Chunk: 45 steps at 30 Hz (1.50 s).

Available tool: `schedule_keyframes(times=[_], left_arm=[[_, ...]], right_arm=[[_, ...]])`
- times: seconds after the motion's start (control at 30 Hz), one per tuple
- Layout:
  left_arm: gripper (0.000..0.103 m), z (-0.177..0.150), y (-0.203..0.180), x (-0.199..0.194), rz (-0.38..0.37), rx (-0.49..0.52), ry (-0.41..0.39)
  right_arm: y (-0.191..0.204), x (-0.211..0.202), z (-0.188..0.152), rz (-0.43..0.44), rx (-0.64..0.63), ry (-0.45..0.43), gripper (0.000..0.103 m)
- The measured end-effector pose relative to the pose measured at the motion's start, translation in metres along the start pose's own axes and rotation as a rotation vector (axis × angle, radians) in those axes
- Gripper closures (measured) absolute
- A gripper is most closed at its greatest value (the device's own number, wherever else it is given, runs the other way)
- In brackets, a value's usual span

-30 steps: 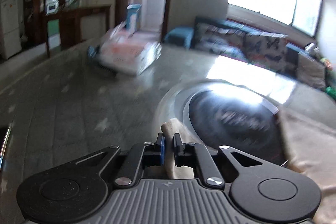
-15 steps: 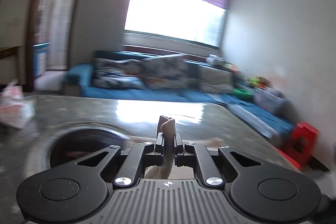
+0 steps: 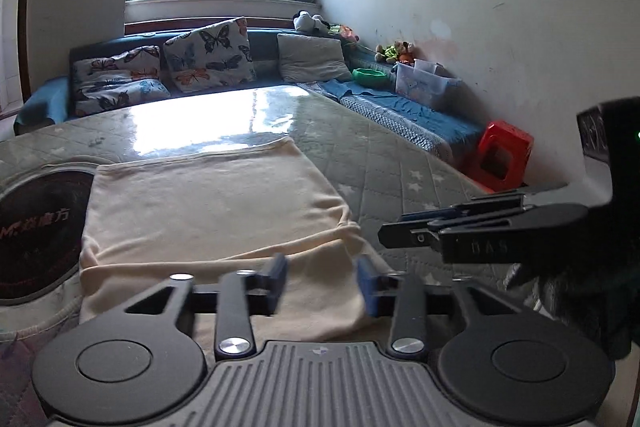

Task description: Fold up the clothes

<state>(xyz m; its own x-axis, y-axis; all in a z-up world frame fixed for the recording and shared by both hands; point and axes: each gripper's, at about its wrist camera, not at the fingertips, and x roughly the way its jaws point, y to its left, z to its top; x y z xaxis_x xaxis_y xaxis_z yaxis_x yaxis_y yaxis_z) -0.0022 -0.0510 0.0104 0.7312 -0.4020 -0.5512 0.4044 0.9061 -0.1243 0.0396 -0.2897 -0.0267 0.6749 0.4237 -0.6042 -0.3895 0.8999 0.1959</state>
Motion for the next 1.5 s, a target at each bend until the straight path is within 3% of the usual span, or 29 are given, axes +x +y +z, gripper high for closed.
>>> schedule_keyframes(times=[0.13, 0.33, 0.47, 0.77, 0.9, 1.0, 1.27, 1.4, 1.5], left_arm=[[0.057, -0.001, 0.025, -0.011, 0.073, -0.004, -0.002], [0.057, -0.015, 0.084, -0.016, 0.255, -0.091, 0.039], [0.057, -0.015, 0.109, -0.013, 0.316, -0.133, 0.039], [0.059, -0.006, 0.13, 0.014, 0.328, -0.184, 0.047], [0.085, -0.007, 0.13, 0.019, 0.315, -0.173, 0.039], [0.089, -0.008, 0.128, 0.017, 0.312, -0.166, 0.023], [0.09, -0.007, 0.138, 0.008, 0.328, -0.224, -0.018], [0.087, -0.01, 0.14, 0.011, 0.325, -0.222, 0.009], [0.085, -0.007, 0.14, 0.008, 0.331, -0.213, 0.012]], right_arm=[[0.008, 0.011, 0.0, 0.03, -0.009, 0.015, 0.078], [0.019, 0.032, -0.002, 0.038, -0.022, 0.049, 0.076], [0.017, 0.044, -0.005, 0.027, -0.015, 0.066, 0.076], [0.024, 0.046, -0.004, 0.028, -0.037, 0.073, 0.076], [0.026, 0.045, -0.003, 0.024, -0.046, 0.07, 0.08], [0.028, 0.044, -0.002, 0.021, -0.052, 0.068, 0.092], [0.036, 0.033, 0.012, 0.029, -0.092, -0.008, 0.095], [0.024, 0.051, 0.008, 0.004, -0.053, 0.064, 0.092], [0.024, 0.046, 0.006, -0.005, -0.069, 0.062, 0.092]])
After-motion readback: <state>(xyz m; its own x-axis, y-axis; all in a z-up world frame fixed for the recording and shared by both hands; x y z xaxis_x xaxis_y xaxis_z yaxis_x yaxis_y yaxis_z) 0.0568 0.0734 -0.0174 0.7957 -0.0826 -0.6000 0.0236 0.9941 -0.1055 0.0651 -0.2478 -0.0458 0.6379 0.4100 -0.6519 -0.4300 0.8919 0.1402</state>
